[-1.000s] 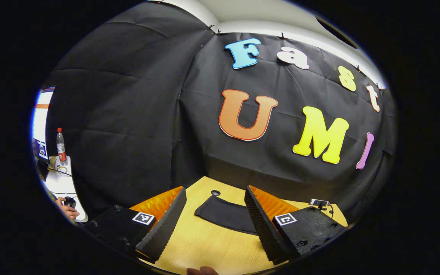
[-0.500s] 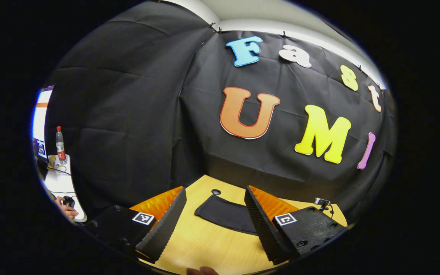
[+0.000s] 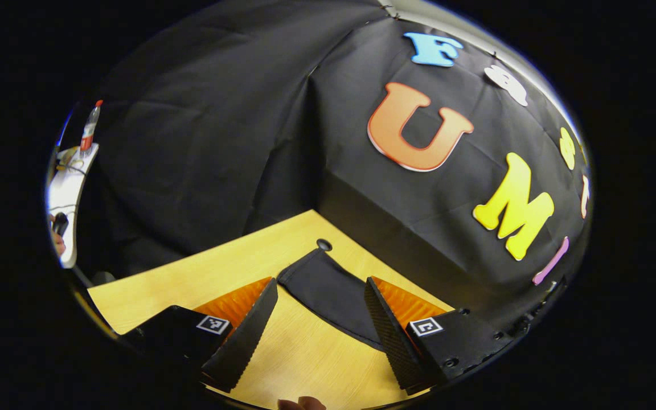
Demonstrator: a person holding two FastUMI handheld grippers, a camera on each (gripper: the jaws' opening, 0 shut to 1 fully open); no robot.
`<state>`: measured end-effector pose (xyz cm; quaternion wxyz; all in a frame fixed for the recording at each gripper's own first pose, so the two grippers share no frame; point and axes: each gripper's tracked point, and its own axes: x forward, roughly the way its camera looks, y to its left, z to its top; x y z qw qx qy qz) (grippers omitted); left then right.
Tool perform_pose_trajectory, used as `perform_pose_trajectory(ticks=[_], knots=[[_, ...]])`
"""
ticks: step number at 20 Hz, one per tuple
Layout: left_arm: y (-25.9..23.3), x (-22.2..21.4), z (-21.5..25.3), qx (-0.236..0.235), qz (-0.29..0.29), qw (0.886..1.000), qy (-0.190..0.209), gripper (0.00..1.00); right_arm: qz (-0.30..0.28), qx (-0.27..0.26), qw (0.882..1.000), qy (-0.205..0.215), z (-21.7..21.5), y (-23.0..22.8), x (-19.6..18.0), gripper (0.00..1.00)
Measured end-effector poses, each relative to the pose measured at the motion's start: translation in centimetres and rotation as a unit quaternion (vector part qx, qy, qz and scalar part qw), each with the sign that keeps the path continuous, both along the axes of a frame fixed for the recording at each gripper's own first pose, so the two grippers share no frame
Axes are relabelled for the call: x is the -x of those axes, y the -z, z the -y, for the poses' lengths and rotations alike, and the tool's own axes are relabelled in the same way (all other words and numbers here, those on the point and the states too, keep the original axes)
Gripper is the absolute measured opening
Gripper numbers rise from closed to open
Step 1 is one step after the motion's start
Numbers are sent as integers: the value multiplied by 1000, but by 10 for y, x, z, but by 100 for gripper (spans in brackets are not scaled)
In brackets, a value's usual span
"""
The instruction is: Grasp the waist and the cuffs of the jeans and fold them to make the two legs overlap; first hold the waist and fold one-third of the jeans toward the cuffs, then hold the cuffs and fold the remaining one-third in the same direction to finish folding.
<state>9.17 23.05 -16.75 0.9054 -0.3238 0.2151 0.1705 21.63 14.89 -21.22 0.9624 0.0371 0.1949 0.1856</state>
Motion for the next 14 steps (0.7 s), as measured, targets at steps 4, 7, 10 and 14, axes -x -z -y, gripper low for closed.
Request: perform_pose_trajectory(ticks=[4, 7, 10, 14], knots=[[67, -34, -1, -21, -62, 998, 24, 99, 39, 0, 998, 57, 75, -59, -14, 84], [98, -60, -14, -49, -83, 995, 32, 99, 61, 5, 994, 94, 124, -95, -17, 84], [123, -82, -23, -62, -101, 992, 39, 99, 73, 11, 990, 121, 156, -118, -17, 84], [155, -107, -31, -54, -120, 990, 43, 99, 85, 26, 987, 137, 183, -139, -14, 84]])
